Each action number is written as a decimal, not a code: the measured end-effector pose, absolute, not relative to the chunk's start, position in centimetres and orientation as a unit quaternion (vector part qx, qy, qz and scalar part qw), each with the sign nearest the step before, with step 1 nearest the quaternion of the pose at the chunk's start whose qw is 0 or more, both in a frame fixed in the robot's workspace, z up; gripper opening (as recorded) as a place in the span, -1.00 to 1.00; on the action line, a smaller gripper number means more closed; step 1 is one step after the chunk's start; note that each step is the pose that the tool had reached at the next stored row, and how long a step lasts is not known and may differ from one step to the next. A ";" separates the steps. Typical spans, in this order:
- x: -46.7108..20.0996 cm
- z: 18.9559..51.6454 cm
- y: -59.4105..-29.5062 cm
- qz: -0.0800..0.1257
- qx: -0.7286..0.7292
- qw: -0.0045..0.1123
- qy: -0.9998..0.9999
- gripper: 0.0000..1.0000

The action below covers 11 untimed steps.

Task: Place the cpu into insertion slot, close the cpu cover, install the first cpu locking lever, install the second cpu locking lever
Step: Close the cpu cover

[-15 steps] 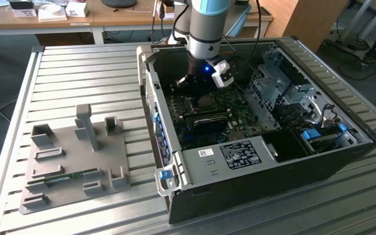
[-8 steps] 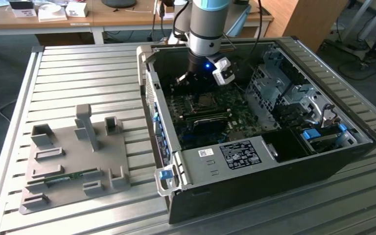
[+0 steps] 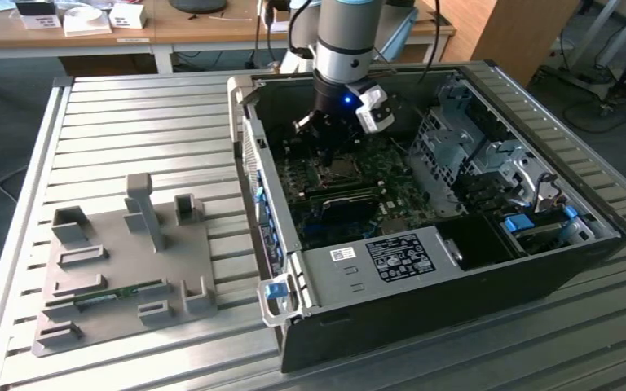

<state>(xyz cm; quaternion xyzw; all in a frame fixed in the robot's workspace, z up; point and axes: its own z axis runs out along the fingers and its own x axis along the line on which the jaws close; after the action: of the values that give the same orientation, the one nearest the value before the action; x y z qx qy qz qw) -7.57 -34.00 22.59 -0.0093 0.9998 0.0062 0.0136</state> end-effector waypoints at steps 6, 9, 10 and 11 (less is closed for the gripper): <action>-7.5 22.7 -34.0 0.006 -0.009 0.014 1.000 -0.79; -7.1 22.7 -34.0 0.006 -0.009 0.014 1.000 -0.79; -6.9 22.7 -34.0 0.006 -0.009 0.014 1.000 -0.79; -6.6 22.7 -34.0 0.006 -0.009 0.014 1.000 -0.79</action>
<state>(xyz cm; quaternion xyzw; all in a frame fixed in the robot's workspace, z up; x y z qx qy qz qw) -6.63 -34.00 22.69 -0.0090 0.9998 0.0062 0.0136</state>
